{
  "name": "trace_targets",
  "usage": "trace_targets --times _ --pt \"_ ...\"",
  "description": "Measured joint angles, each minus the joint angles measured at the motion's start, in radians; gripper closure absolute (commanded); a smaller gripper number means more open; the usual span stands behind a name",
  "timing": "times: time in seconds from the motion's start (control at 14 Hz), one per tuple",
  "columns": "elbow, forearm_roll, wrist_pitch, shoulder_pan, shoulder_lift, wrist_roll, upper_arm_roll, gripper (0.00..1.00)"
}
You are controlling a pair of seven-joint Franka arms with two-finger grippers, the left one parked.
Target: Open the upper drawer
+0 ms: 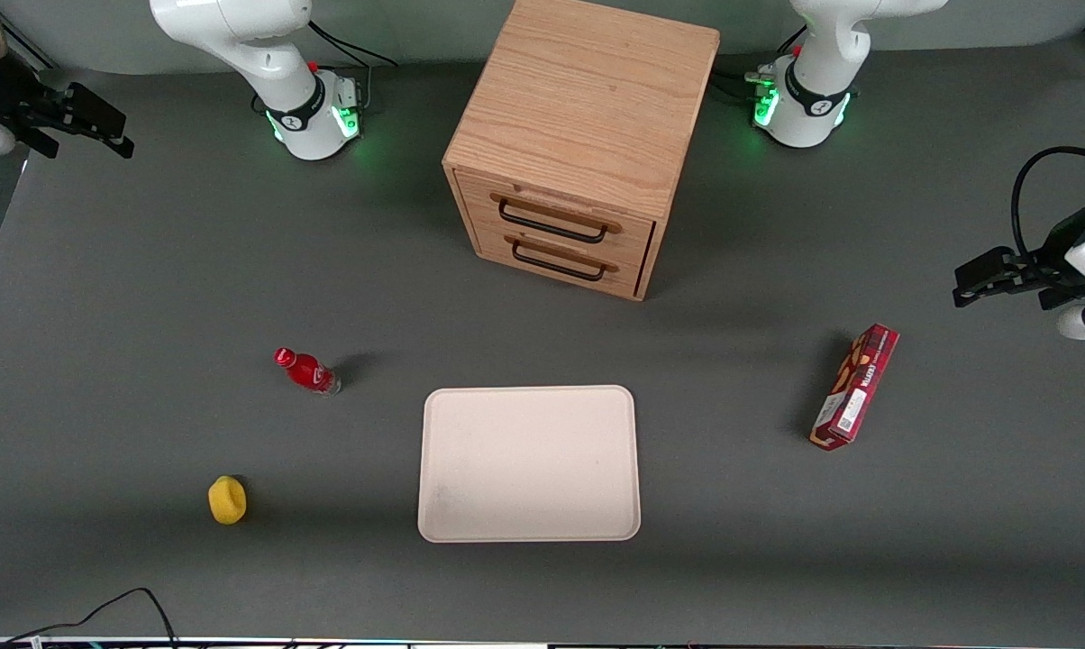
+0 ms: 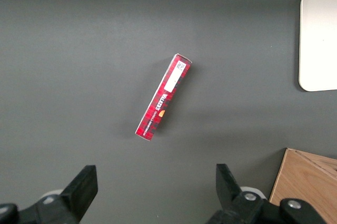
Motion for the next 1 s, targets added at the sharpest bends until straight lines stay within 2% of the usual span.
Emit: trace_targets --times 0.07,0.21,0.43,0.64,0.71,0.79,1.0 --pt "0.014 0.022 -0.001 0.001 0.010 -0.044 0.010 0.00" --pt "0.077 0.107 -0.017 0.004 0.056 -0.095 0.029 0.00" --pt "0.187 0.224 -0.051 0.006 0.160 -0.263 0.100 0.00" --pt "0.231 0.417 -0.055 0.008 0.263 -0.349 0.164 0.00" --pt "0.239 0.462 -0.054 0.008 0.302 -0.360 0.194 0.00" --pt "0.250 0.483 -0.045 0.008 0.345 -0.369 0.239 0.00" --pt "0.270 0.487 0.068 0.012 0.474 -0.372 0.413 0.00"
